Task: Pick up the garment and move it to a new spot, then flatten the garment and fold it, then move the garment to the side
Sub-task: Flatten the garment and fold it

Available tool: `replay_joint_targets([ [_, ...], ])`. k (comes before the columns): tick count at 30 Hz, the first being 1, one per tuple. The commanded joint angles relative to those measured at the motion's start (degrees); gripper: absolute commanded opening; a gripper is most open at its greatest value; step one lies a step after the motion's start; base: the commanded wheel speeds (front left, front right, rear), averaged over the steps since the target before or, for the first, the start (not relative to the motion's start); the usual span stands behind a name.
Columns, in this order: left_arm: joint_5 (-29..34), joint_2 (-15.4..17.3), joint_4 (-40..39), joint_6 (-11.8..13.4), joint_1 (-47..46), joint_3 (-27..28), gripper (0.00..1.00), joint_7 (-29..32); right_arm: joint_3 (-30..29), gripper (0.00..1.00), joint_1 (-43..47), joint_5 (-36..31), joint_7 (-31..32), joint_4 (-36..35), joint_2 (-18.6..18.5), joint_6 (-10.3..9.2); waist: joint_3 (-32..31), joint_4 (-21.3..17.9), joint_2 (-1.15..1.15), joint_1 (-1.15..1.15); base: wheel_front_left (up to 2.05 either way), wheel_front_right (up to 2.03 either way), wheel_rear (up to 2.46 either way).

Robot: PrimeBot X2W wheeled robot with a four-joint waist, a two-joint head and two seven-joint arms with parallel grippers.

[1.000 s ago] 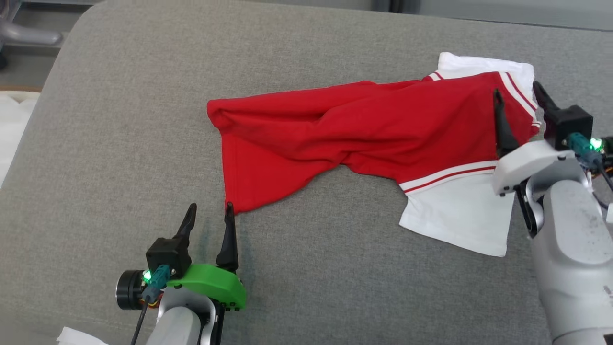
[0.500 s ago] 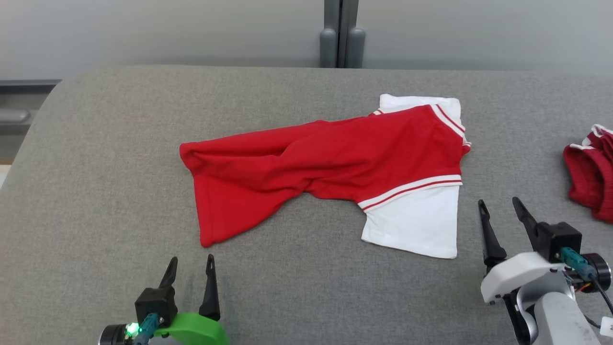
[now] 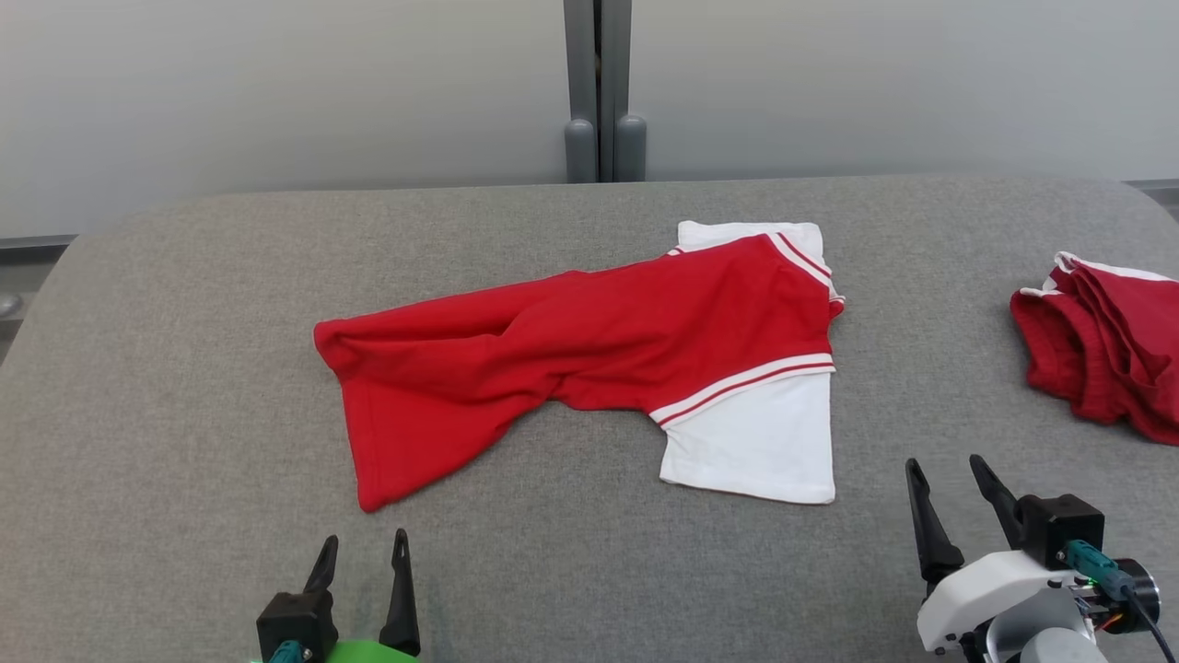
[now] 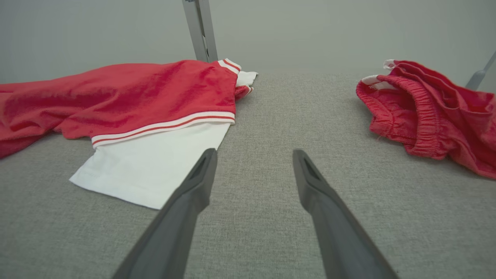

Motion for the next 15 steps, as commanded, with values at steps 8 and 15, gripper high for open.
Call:
replay_joint_targets([
  [8,-0.38,0.2,1.95,-0.97,-3.58,-0.07,1.0,0.0,3.27,1.0,-2.72,0.79,0.03,0.54,-0.2,-0.09,3.37,0.65,0.0,0.0,0.0,0.0,0.0],
  [15,-0.18,0.2,7.49,-2.72,-9.18,-0.24,1.0,0.0,6.03,1.0,-6.78,1.51,0.03,0.8,-0.2,-0.09,8.54,0.65,0.0,0.0,0.0,0.0,0.0],
])
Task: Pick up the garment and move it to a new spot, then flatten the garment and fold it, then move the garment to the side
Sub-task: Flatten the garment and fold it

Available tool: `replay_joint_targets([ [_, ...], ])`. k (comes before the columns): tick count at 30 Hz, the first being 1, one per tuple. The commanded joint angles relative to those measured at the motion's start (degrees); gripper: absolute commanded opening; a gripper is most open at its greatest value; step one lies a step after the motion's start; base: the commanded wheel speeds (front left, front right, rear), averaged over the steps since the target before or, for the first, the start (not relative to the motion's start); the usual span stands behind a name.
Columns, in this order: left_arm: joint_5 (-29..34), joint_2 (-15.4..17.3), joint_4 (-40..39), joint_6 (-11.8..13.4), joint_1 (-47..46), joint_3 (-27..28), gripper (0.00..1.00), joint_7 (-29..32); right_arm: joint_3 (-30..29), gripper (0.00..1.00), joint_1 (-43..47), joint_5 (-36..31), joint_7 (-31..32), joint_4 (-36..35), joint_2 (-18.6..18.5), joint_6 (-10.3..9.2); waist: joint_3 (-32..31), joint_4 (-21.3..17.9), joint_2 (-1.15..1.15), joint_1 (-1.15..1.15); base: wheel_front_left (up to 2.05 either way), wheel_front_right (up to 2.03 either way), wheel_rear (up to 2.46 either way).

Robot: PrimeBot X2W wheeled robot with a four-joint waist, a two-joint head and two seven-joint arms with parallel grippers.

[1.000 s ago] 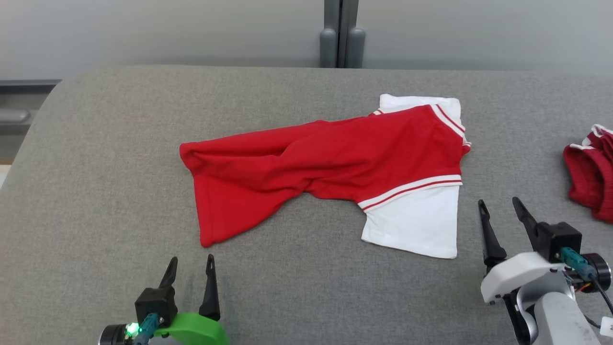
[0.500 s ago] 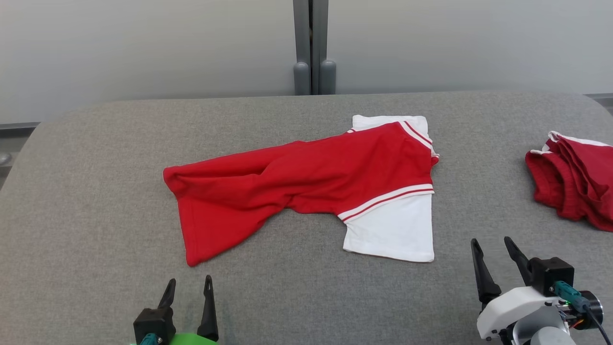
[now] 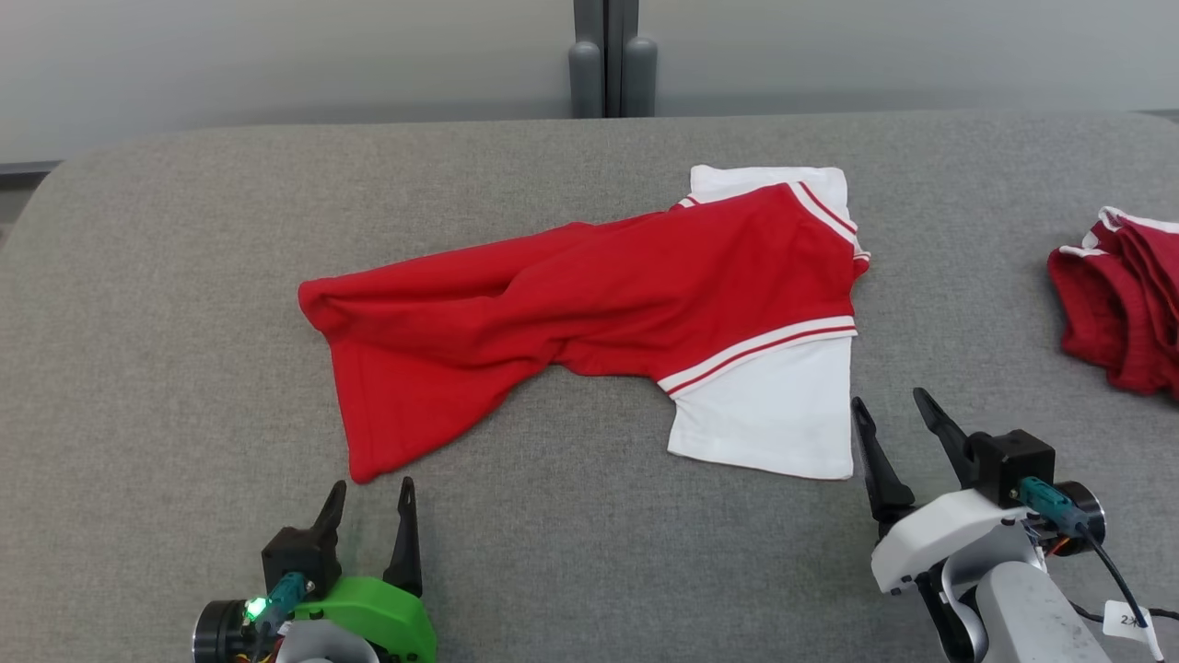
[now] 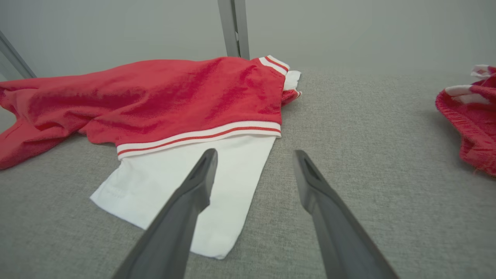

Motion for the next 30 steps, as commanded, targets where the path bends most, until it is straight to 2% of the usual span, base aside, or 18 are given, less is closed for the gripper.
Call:
replay_joint_targets([
  [1,-0.33,0.18,1.03,-0.36,-1.36,-0.1,1.0,-0.02,0.3,1.0,-0.66,0.27,0.03,0.08,-0.24,-0.09,2.67,0.02,0.0,0.0,0.0,0.0,0.0],
  [9,-3.43,0.2,4.84,-1.19,-4.23,0.24,1.0,-0.02,1.69,1.0,-2.36,0.59,0.03,0.28,-0.23,-0.09,5.28,0.11,0.0,0.0,0.0,0.0,0.0],
  [30,-5.34,0.19,3.68,-3.63,-7.39,1.34,1.0,-0.01,4.39,1.0,-5.55,1.33,0.02,2.87,-0.23,-0.09,8.72,0.77,0.0,0.0,0.0,0.0,0.0],
])
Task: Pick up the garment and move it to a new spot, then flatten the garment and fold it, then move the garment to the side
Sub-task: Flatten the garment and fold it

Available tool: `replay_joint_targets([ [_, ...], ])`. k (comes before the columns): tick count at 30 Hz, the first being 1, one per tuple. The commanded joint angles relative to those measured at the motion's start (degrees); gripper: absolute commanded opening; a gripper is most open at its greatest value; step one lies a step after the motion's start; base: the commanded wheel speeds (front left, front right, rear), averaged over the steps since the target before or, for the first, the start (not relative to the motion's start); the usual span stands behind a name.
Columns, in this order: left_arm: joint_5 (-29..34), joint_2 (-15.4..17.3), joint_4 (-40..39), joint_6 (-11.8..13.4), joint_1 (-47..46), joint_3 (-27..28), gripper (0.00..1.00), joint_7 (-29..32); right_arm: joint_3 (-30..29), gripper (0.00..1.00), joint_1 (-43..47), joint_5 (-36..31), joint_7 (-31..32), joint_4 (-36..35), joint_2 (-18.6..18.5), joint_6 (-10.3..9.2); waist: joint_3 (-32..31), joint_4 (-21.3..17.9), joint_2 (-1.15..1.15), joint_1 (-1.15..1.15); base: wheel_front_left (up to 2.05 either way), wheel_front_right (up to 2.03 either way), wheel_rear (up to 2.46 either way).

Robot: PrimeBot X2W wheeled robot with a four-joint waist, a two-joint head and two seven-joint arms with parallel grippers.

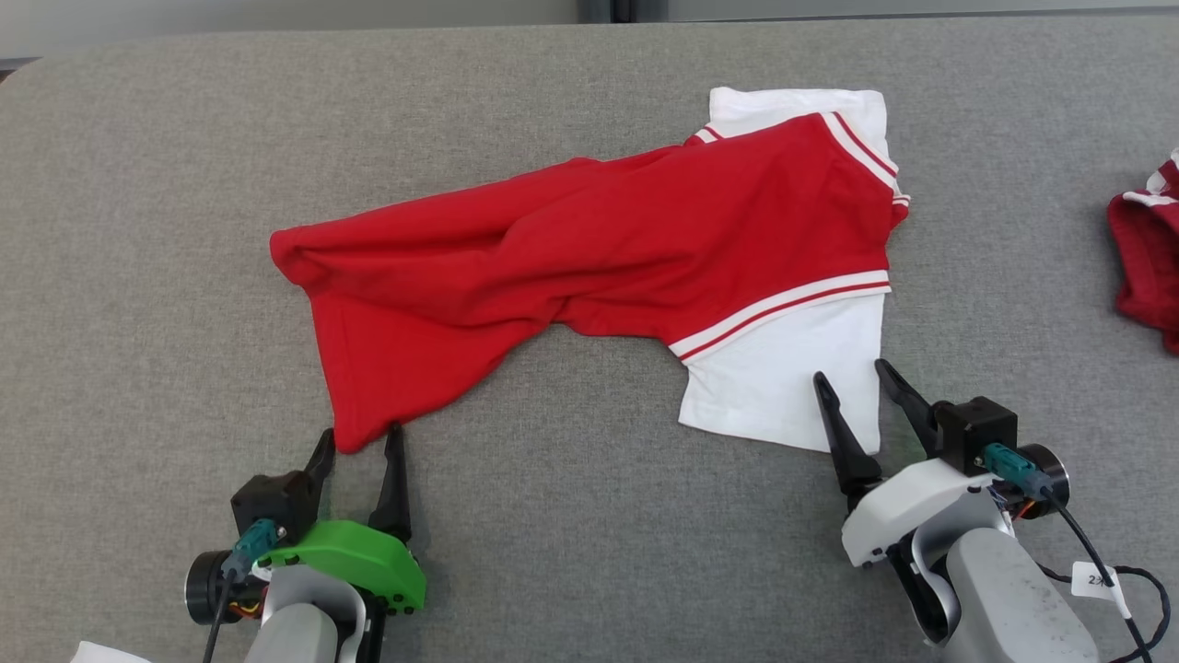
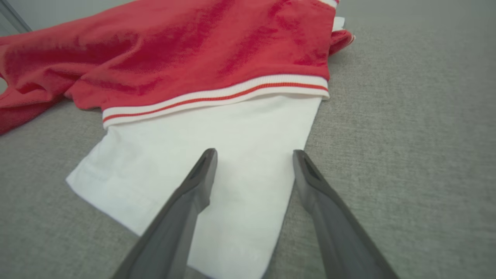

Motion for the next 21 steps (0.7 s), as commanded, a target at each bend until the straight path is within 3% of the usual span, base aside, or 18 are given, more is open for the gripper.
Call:
replay_joint_targets([
  [1,-0.36,0.2,0.0,-0.4,-1.0,-0.23,1.0,0.0,0.14,1.0,-0.86,0.19,0.02,0.64,-0.24,-0.09,0.2,0.17,0.0,0.0,0.0,0.0,0.0],
  [11,-1.55,0.19,1.21,-1.02,-1.44,-1.46,1.0,0.05,2.69,1.0,-0.91,-0.67,0.44,7.76,-0.07,-0.05,0.59,0.76,0.0,0.0,0.0,0.0,0.0],
  [21,-1.57,0.18,1.58,-1.28,-0.68,-1.74,1.0,0.05,-0.65,1.0,3.35,-3.84,0.5,6.42,-0.28,-0.09,-0.11,0.49,0.0,0.0,0.0,0.0,0.0],
])
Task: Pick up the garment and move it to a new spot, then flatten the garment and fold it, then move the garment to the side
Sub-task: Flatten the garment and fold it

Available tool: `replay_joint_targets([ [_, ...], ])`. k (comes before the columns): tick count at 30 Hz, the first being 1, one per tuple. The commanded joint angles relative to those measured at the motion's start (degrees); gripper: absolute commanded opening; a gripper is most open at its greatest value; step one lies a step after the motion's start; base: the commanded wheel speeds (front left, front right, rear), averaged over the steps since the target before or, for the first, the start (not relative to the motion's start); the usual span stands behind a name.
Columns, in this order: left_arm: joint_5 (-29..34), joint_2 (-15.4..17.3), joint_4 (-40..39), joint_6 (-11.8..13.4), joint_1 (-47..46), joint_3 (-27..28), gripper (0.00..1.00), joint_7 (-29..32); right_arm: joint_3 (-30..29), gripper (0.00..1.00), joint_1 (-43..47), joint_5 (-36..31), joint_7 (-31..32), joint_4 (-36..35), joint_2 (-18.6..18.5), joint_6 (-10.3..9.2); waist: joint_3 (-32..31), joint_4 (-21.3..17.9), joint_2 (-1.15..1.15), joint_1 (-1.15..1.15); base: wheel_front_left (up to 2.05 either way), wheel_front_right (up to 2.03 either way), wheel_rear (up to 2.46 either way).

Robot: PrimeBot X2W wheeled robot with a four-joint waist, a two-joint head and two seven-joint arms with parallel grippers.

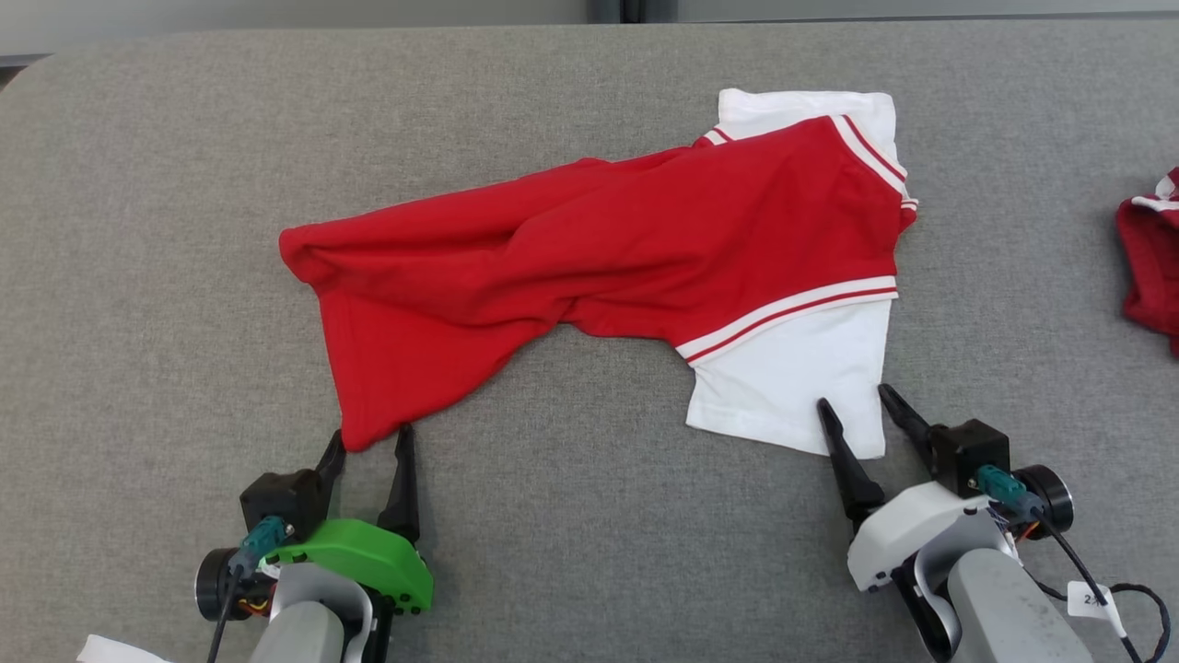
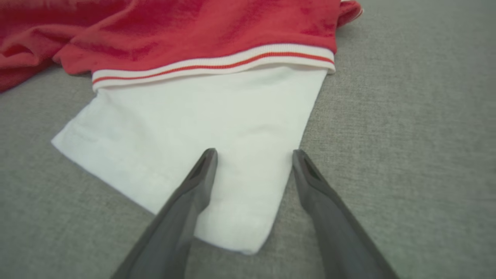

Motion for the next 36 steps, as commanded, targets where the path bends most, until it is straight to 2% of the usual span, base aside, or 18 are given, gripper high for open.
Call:
replay_joint_targets([
  [1,-0.53,0.16,0.28,-0.23,0.32,-0.06,1.0,0.1,-0.42,1.0,3.49,-0.59,1.1,1.42,-0.35,-0.1,-0.35,-0.24,0.0,0.0,0.0,0.0,0.0],
  [13,-0.59,0.17,0.31,-0.2,0.34,-0.2,1.0,0.1,0.48,1.0,4.71,-0.77,1.26,2.65,-0.38,-0.1,-0.73,-0.47,0.0,0.0,0.0,0.0,0.0],
  [14,-0.52,0.17,0.34,-0.21,0.3,-0.17,1.0,0.1,0.83,0.97,4.52,-0.63,1.28,2.89,-0.34,-0.1,-0.74,-0.43,0.0,0.0,0.0,0.0,0.0],
  [15,-0.42,0.17,0.37,-0.24,0.29,-0.12,1.0,0.1,1.19,0.87,4.36,-0.49,1.3,3.26,-0.27,-0.09,-0.76,-0.39,0.0,0.0,0.0,0.0,0.0],
  [17,-0.31,0.17,0.35,-0.3,0.28,0.06,1.0,0.1,1.73,0.75,3.97,-0.28,1.37,3.76,-0.25,-0.09,-0.78,-0.34,0.0,0.0,0.0,0.0,0.0],
  [19,-0.21,0.17,0.24,-0.36,0.28,0.24,1.0,0.1,2.04,0.5,3.71,-0.15,1.4,4.27,-0.22,-0.07,-0.82,-0.31,0.0,0.0,0.0,0.0,0.0],
  [21,-0.07,0.17,0.06,-0.31,0.27,0.42,1.0,0.1,2.57,0.39,3.52,-0.05,1.42,4.86,-0.18,-0.07,-0.89,-0.31,0.0,0.0,0.0,0.0,0.0],
  [22,0.03,0.17,-0.03,-0.35,0.24,0.5,1.0,0.1,2.81,0.07,3.41,-0.01,1.44,5.14,-0.14,-0.05,-0.88,-0.32,0.0,0.0,0.0,0.0,0.0],
  [23,0.04,0.17,-0.1,-0.41,0.22,0.6,1.0,0.1,3.06,0.0,3.27,0.13,1.46,5.47,-0.13,-0.05,-0.91,-0.34,0.0,0.0,0.0,0.0,0.0],
  [24,0.17,0.18,-0.29,-0.42,0.18,0.67,0.93,0.1,3.22,0.0,3.19,0.26,1.47,5.72,-0.11,-0.04,-0.95,-0.36,0.0,0.0,0.0,0.0,0.0],
  [25,0.53,0.18,-0.72,-0.47,0.13,0.72,0.49,0.09,3.44,0.0,3.14,0.65,1.46,5.79,-0.1,-0.04,-0.98,-0.39,0.0,0.0,0.0,0.0,0.0],
  [26,0.61,0.17,-0.86,-0.51,0.18,0.73,0.01,0.09,3.6,0.0,3.02,0.85,1.46,5.51,-0.07,-0.04,-1.01,-0.41,0.0,0.0,0.0,0.0,0.0],
  [31,1.06,0.18,-1.7,-0.68,1.31,0.83,0.0,0.06,3.52,0.0,2.78,3.16,1.04,2.04,-0.13,-0.04,-1.99,-0.55,0.0,0.0,0.0,0.0,0.0],
  [36,1.95,0.19,-5.86,-0.86,2.31,1.34,0.0,0.06,2.2,0.0,2.36,6.44,0.62,-4.83,-0.32,-0.06,-4.06,-0.69,0.0,0.0,0.0,0.0,0.0],
])
